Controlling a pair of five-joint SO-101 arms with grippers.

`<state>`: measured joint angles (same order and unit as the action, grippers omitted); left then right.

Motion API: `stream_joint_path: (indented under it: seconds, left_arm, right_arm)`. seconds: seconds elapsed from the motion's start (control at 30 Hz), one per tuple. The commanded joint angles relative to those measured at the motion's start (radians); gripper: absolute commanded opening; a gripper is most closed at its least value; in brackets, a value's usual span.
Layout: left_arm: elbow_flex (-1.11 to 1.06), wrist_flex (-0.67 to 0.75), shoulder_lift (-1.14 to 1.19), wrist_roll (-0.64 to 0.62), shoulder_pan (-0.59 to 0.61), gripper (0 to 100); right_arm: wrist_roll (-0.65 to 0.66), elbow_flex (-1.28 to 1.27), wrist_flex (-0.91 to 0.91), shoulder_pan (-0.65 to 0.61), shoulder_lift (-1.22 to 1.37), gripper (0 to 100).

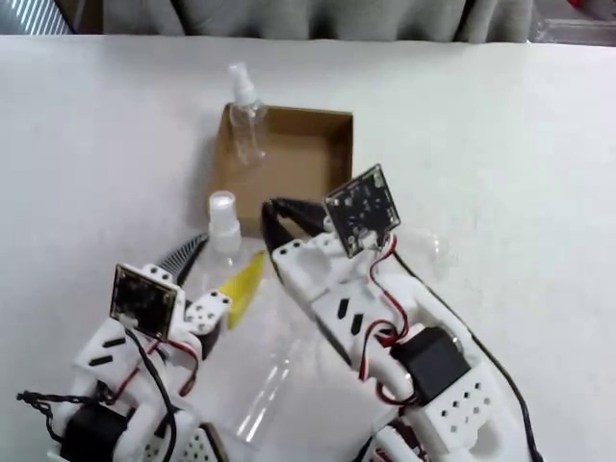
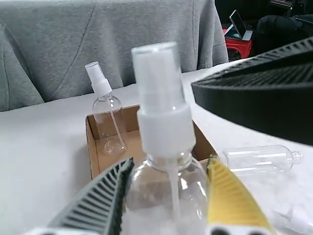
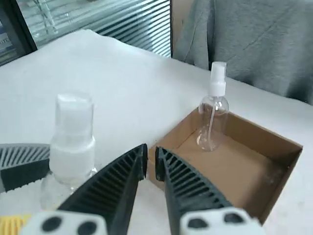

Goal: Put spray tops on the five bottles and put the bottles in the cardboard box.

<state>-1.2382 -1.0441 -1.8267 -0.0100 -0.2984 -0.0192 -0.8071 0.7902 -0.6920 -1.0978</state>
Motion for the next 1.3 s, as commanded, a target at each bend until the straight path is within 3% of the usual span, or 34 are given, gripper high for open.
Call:
stream_joint_path:
  seconds: [0.0,0.1,0.23,0.33,0.53,0.77,1.1,1.27]
  left_arm:
    - [0.005,0.021,-0.005,0.005,0.01,2]
    - [0.005,0.023,-0.005,0.005,0.01,2]
    - [0.003,0.025,-0.005,0.003,0.01,2]
    - [-0.021,0.046,-0.005,0.0,0.01,2]
    - [-0.138,0.226,-0.005,-0.002,0.013,2]
    - [-0.137,0.239,-0.005,-0.002,0.015,2]
    - [-0.144,0.509,-0.001,0.0,0.15,2]
    - [-0.143,0.621,0.016,0.005,0.166,2]
  right_arm:
    - [0.012,0.009,0.107,0.013,-0.018,1.5]
    - [0.012,0.009,0.213,0.073,-0.018,1.5]
    - [0.014,0.006,0.243,0.257,-0.018,1.5]
    - [0.106,-0.057,0.243,0.381,-0.018,1.5]
    - [0.213,-0.219,0.24,0.553,-0.018,1.5]
    - [0.316,-0.341,0.239,0.797,-0.018,1.5]
    - [0.336,-0.62,-0.027,0.881,-0.018,1.5]
    - [0.336,-0.623,-0.054,0.932,-0.018,1.5]
